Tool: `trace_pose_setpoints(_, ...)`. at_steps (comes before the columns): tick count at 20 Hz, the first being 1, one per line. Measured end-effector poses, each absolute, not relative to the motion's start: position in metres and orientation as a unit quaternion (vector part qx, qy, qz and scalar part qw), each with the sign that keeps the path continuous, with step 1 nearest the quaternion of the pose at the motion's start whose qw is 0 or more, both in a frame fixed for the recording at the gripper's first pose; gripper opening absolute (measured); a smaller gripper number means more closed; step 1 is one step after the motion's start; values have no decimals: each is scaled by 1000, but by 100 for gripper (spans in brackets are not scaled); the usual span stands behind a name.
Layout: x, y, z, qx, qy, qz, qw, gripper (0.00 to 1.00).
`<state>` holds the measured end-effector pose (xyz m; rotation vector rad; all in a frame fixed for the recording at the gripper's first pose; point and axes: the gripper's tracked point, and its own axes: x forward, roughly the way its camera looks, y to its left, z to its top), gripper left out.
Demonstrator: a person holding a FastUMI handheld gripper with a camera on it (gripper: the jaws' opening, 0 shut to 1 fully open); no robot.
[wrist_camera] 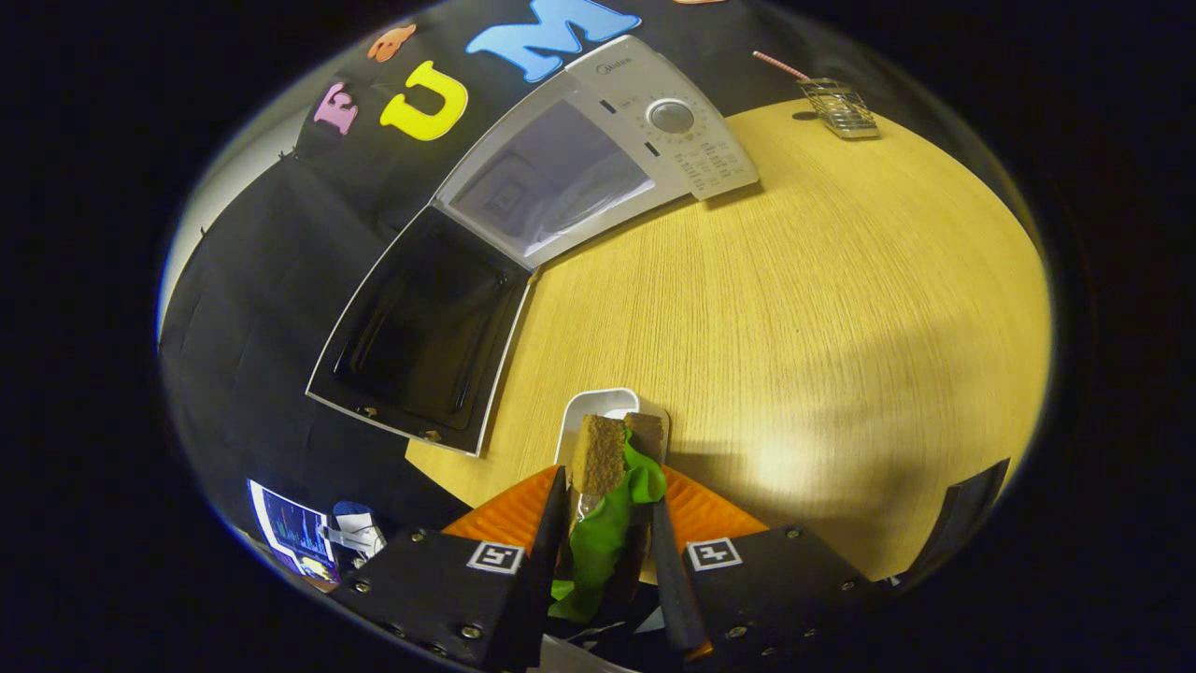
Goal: Open the microwave, put the food inside, and close the microwave door.
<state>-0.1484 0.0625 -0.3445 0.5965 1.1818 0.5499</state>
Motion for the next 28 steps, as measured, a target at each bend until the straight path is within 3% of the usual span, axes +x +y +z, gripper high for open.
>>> trace_pose_setpoints(1, -146, 64, -343, 282, 540, 245, 754, 49)
trace_pose_setpoints(2, -147, 64, -342, 280, 544, 247, 751, 35)
trace_pose_setpoints(5, -145, 58, -337, 269, 541, 231, 763, 35)
trace_pose_setpoints(6, -142, 60, -336, 266, 541, 229, 764, 25)
trace_pose_setpoints(28, -63, 122, -237, 366, 426, 142, 815, 25)
